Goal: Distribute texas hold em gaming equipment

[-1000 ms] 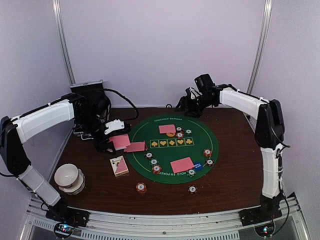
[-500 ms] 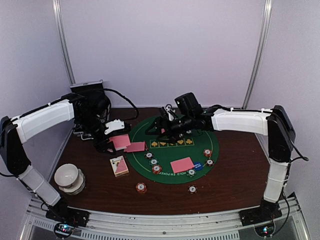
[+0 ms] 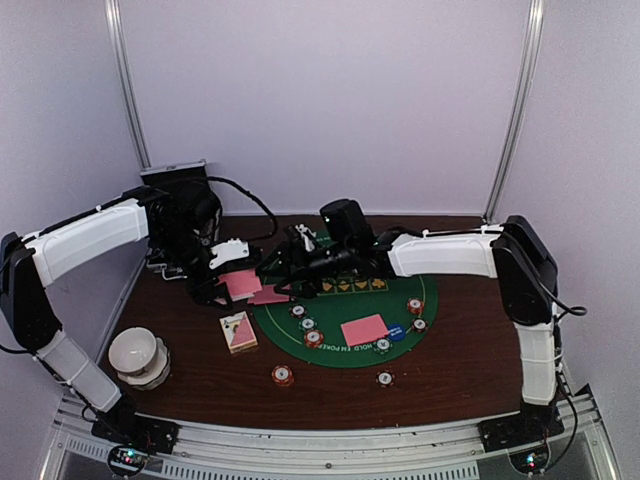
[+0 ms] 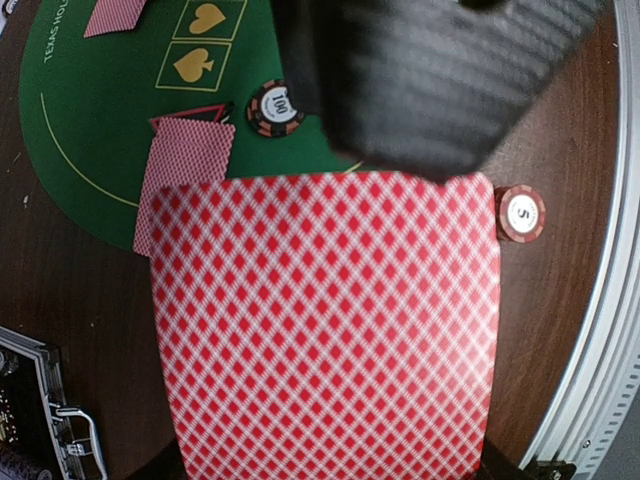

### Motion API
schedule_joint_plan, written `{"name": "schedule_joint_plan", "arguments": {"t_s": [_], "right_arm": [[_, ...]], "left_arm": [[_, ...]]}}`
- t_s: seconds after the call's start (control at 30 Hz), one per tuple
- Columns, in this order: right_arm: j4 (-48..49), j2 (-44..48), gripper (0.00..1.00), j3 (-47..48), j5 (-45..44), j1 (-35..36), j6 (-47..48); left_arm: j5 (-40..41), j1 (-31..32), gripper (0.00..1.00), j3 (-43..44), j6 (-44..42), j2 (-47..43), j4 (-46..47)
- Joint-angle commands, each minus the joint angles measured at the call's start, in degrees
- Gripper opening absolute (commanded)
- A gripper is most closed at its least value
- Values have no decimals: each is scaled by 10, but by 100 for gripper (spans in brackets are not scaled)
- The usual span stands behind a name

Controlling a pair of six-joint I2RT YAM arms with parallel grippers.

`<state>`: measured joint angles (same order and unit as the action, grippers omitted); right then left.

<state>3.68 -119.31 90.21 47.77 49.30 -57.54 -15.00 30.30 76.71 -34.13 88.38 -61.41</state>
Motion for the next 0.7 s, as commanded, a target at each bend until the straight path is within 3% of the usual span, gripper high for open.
{"name": "schedule_joint_plan", "arguments": {"t_s": [0.0,0.67], "right_arm": [[38,-19,82,32,23,12,-23],[13,-100,81,126,72,30,-39]], "left_arm": [[-14,-4,0,9,4,-13,9],[-16,-4,0,12,4,-10,10]]}}
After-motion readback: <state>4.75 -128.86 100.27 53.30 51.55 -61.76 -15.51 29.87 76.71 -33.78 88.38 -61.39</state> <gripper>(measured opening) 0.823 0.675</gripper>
